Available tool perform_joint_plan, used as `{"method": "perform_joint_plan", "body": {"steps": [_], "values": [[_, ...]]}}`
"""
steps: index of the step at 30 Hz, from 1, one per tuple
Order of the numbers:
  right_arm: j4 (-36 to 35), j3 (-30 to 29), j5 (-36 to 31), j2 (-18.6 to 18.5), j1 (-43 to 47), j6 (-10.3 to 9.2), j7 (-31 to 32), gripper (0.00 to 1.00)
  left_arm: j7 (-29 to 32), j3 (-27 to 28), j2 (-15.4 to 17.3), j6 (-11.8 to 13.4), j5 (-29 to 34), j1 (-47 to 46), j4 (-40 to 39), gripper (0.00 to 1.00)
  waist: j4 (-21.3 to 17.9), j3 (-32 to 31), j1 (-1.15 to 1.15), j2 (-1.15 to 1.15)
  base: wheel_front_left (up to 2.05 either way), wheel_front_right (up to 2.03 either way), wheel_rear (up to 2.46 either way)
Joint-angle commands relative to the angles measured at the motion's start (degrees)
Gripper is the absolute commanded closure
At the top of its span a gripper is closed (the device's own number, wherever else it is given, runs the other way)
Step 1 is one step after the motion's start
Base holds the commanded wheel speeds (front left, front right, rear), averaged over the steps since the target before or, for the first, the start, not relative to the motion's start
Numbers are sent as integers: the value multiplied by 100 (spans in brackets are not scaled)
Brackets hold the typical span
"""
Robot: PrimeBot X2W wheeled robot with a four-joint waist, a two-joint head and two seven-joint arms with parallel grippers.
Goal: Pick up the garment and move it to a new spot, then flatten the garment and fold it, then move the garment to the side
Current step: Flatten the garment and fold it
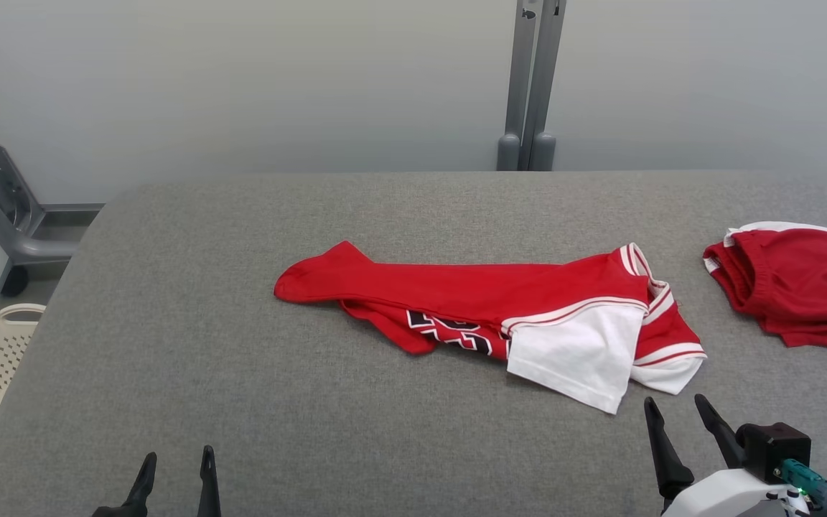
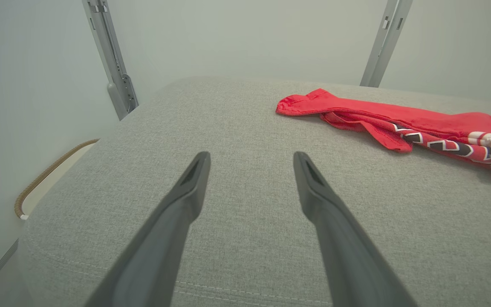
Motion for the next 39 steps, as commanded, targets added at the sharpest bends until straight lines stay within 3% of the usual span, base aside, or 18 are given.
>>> {"method": "perform_joint_plan", "body": {"steps": [1, 20, 23, 34, 39], "values": [[34, -9, -57, -8, 59, -1, 7, 0, 12, -12, 80, -15, 65, 47, 17, 0, 6, 14, 0, 0, 0, 0, 0], [16, -13, -73, -7, -49, -1, -8, 0, 128, -87, 183, 33, 61, -167, 42, 0, -39, 138, 0, 0, 0, 0, 0], [-10, -28, -41, -7, -98, -1, 83, 0, 246, -135, 217, -50, 31, -258, 73, 0, -42, 163, 0, 0, 0, 0, 0], [102, 123, -120, -11, -521, -1, 1597, 0, 1353, -453, 451, -451, 81, -1466, 516, 0, -166, 499, 0, 0, 0, 0, 0], [30, 73, -425, -8, -1009, -1, 2118, 0, 1564, -529, 287, -680, 37, -2413, 931, 0, -244, 979, 0, 0, 0, 0, 0]]}}
